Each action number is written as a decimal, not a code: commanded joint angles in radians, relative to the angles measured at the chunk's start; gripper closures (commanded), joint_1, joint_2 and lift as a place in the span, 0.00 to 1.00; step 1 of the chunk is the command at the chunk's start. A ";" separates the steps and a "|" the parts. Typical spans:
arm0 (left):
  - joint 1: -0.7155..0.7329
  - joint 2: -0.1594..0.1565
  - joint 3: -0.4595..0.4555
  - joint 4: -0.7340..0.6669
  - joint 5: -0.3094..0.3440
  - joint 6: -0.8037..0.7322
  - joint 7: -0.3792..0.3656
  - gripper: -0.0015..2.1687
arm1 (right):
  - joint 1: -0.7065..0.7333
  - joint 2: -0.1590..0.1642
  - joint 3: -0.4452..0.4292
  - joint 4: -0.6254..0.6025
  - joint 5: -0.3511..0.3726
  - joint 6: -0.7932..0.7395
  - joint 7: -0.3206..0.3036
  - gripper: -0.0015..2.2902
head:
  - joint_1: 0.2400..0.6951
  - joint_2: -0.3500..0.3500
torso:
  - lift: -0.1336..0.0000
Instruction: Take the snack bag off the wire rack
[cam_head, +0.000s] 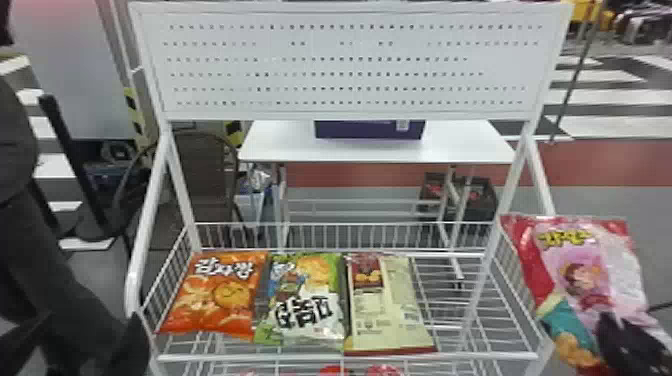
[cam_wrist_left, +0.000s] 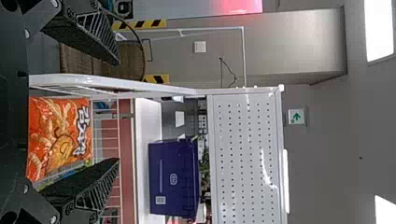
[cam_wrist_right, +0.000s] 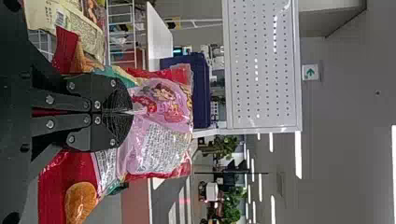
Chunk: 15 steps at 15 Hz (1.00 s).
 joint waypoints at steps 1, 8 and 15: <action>0.014 -0.002 0.008 -0.007 0.007 -0.006 -0.002 0.08 | 0.020 0.006 -0.001 -0.004 0.004 -0.022 0.000 0.93 | 0.57 0.50 | 1.00; 0.027 -0.006 0.008 -0.018 0.005 -0.021 -0.005 0.08 | 0.028 0.007 -0.001 -0.004 0.003 -0.028 0.000 0.93 | 0.57 0.50 | 1.00; 0.035 -0.009 0.008 -0.024 0.005 -0.027 -0.008 0.08 | 0.034 0.001 -0.001 -0.005 0.001 -0.043 0.000 0.93 | 0.57 0.50 | 1.00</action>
